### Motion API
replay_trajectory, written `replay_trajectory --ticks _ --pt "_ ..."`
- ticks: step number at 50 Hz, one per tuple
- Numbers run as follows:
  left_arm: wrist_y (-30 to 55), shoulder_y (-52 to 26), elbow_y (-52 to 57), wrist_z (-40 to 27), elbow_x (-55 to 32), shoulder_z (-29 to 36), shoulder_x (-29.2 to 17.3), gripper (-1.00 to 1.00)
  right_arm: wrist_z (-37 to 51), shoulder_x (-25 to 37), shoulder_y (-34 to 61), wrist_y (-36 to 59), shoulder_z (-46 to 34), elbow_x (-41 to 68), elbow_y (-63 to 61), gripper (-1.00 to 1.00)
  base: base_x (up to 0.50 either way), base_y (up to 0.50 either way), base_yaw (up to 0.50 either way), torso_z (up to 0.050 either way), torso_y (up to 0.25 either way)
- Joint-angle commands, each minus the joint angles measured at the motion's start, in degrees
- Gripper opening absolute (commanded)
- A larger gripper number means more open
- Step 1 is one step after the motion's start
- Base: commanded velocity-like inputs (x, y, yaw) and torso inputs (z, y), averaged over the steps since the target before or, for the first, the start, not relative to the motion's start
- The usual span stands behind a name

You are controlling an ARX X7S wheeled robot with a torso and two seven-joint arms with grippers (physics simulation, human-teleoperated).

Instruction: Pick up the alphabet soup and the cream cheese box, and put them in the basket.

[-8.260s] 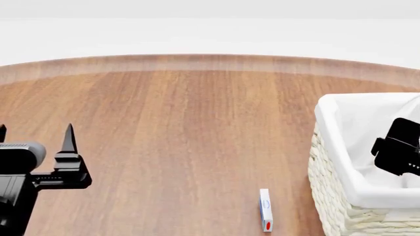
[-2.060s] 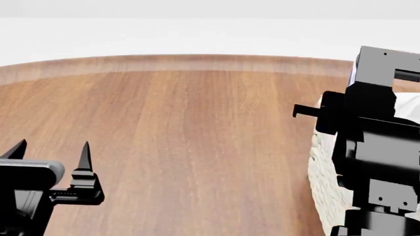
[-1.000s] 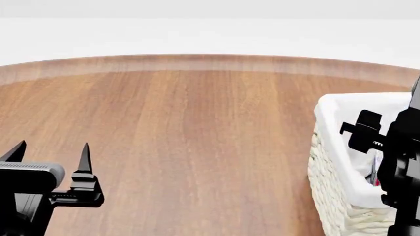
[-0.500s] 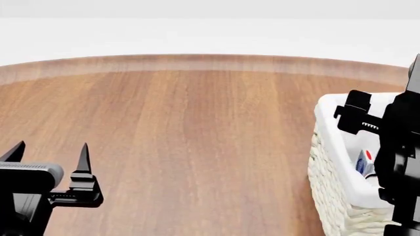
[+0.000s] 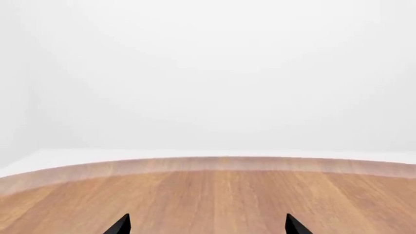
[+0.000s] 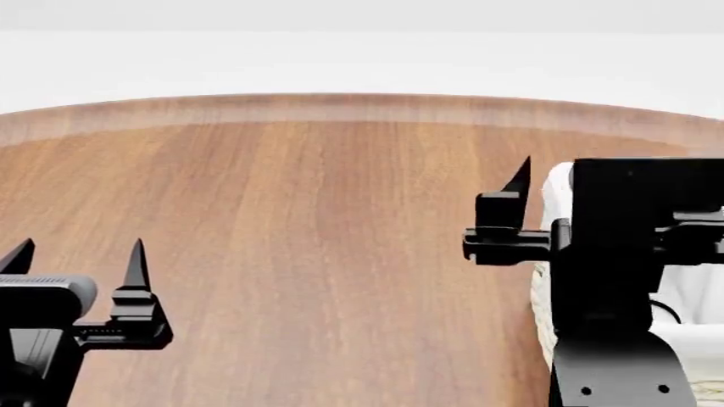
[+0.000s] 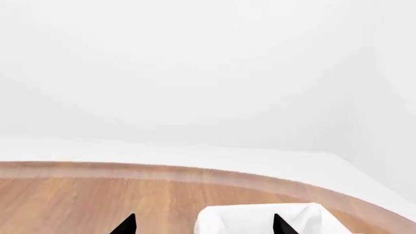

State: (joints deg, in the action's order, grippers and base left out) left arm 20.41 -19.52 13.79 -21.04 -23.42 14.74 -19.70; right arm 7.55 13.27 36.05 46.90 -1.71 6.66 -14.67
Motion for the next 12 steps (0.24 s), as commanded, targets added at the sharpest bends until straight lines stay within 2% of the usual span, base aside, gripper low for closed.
replay_trajectory --ticks 1,6,12 --pt "-0.8 0.4 1.0 -0.7 -0.2 -0.3 0.3 1.0 3.0 0.5 -15.6 -16.9 -5.9 -5.6 -9.0 1.0 0.0 0.0 0.0 0.0 0.0" --pt "-0.9 0.7 1.7 -0.7 -0.3 -0.2 0.2 1.0 5.2 1.0 -19.4 -21.7 -8.6 -9.1 -10.3 1.0 0.0 0.0 0.0 0.0 0.0" --pt "-1.4 1.0 2.0 -0.8 -0.1 0.0 0.1 1.0 6.2 1.3 -21.0 -22.8 -10.2 -10.9 -11.7 1.0 0.0 0.0 0.0 0.0 0.0"
